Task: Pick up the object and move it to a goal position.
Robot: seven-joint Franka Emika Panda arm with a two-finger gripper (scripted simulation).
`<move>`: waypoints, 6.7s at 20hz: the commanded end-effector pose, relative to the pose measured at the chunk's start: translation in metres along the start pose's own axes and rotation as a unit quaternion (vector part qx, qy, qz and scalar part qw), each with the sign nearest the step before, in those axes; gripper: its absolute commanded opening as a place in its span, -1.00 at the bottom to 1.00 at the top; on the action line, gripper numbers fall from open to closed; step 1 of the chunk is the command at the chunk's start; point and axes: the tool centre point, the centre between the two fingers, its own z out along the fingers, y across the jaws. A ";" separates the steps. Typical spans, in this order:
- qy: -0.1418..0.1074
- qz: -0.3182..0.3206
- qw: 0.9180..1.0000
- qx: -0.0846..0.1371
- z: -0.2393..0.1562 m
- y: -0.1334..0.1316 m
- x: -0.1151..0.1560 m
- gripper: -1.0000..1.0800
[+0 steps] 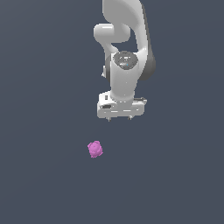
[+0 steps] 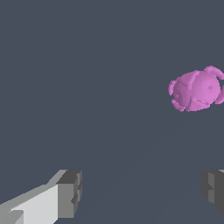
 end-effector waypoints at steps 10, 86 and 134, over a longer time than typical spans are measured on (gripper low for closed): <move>-0.006 -0.013 1.000 -0.013 -0.007 0.007 -0.005 0.92; 0.000 -0.154 0.988 0.002 0.114 0.122 0.075 -1.00; 0.000 -0.154 0.988 0.002 -0.319 -0.006 0.067 -1.00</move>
